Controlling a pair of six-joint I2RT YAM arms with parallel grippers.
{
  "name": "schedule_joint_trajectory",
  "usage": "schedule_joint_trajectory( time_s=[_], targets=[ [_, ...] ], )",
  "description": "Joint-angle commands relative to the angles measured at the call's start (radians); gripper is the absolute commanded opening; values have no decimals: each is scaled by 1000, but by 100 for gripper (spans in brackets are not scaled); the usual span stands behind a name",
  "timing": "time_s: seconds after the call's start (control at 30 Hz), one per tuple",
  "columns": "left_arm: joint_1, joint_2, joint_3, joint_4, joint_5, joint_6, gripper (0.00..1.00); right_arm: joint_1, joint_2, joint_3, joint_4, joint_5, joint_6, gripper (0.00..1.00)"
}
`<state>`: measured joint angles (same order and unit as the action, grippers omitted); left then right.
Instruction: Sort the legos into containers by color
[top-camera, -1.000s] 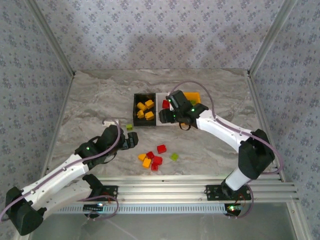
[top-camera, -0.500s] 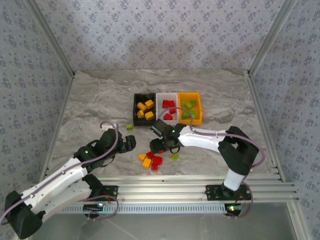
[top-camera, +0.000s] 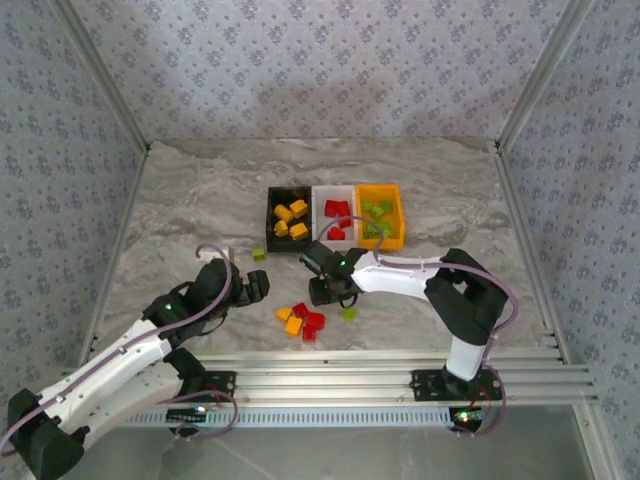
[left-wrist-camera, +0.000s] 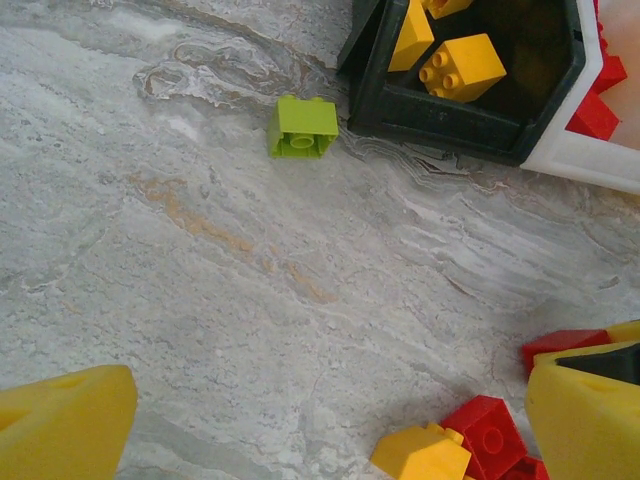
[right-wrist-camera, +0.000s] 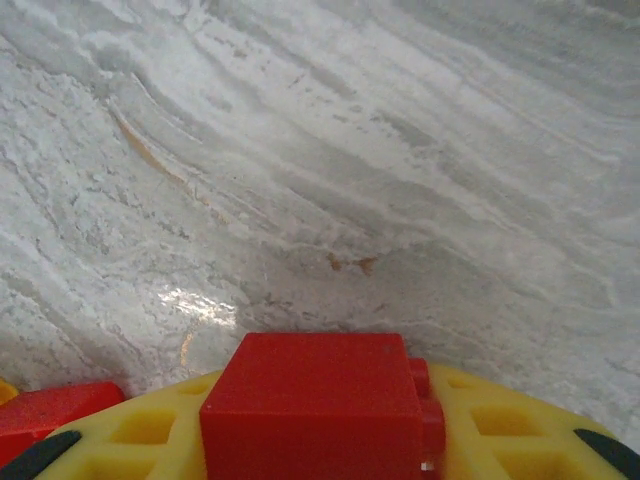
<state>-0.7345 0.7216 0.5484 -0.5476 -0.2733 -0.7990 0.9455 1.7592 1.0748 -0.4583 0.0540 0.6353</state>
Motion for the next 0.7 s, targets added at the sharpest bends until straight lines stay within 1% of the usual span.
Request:
schedule_joint_trajectory(
  time_s=[0.0,0.07,0.17,0.33,0.5,0.53,0.6,0.67],
  targets=[
    [7,-12,-8,1,4,-4,100,-39,-105,23,-42,48,-40,35],
    [7,-7,-7,2,2,-2,99,-81,-142,56,-50,64,-62,35],
    [7,1,-7,11,-1,3,100,-156,-140,145,-59,82,-88,35],
    [9,2,-8,5,-15,-21,99,-262,-12,300,-71,92,-106,36],
    [11,2,-20,29,19,-1,99,-313,138,454,-85,100,-114,37],
    [12,4,-26,40,35,4,100,-317,169,494,-95,101,-118,39],
    [16,10,-30,44,57,2,99,-324,216,554,-121,108,-123,45],
    [20,25,-28,47,75,5,99,-330,241,597,-128,107,-123,61]
  ],
)
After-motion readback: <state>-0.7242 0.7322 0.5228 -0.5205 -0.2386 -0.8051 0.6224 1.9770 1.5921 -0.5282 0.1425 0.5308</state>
